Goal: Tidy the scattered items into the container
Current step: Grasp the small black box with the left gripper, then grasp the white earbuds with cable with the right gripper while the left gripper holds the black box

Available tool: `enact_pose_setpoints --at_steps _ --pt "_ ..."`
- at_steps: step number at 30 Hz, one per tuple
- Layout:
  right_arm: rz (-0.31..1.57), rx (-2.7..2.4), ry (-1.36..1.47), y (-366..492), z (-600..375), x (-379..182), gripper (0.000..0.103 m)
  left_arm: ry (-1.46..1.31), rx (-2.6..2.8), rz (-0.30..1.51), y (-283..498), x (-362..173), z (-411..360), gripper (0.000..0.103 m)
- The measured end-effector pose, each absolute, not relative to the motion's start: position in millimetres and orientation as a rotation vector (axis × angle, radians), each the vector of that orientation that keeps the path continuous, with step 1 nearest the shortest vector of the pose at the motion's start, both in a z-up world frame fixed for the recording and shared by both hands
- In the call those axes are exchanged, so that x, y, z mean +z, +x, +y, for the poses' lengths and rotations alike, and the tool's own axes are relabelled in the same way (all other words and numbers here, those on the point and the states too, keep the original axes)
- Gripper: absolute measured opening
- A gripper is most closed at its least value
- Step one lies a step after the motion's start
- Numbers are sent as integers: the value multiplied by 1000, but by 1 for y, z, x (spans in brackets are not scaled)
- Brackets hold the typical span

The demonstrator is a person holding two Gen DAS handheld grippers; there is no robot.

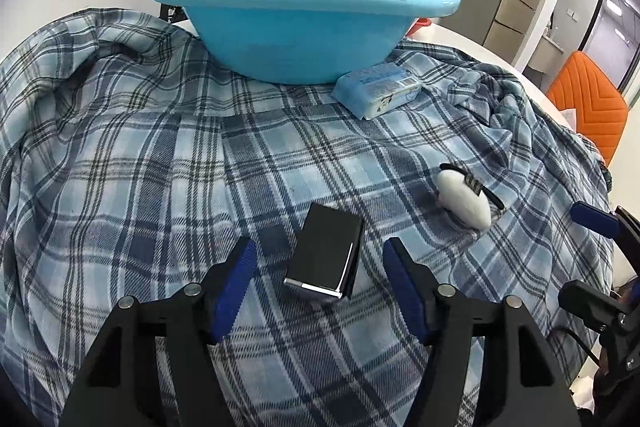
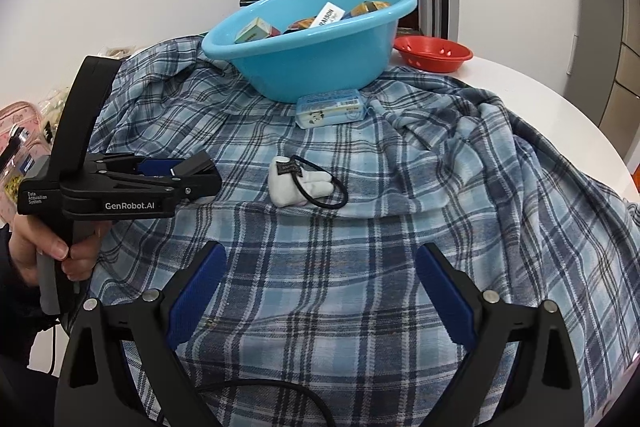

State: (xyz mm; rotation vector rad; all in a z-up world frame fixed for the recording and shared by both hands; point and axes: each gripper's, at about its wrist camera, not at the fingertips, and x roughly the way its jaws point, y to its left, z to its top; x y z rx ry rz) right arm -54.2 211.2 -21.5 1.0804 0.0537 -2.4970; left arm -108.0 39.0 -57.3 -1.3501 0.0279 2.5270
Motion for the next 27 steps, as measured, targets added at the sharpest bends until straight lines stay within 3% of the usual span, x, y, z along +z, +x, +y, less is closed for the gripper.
enact_pose_setpoints --at_steps 3,5,6,27 --pt "40 -2496 1092 -56 212 -23 95 -1346 2515 54 -110 -58 42 67" --pt "42 -2495 1094 -56 211 -23 95 -1345 2507 61 -110 -60 44 40" --pt "48 -2497 1092 -56 211 -22 95 -1341 2517 77 -109 -59 44 34" --pt "151 -2432 1011 -78 172 5 92 -1313 2575 -57 -81 -37 8 32"
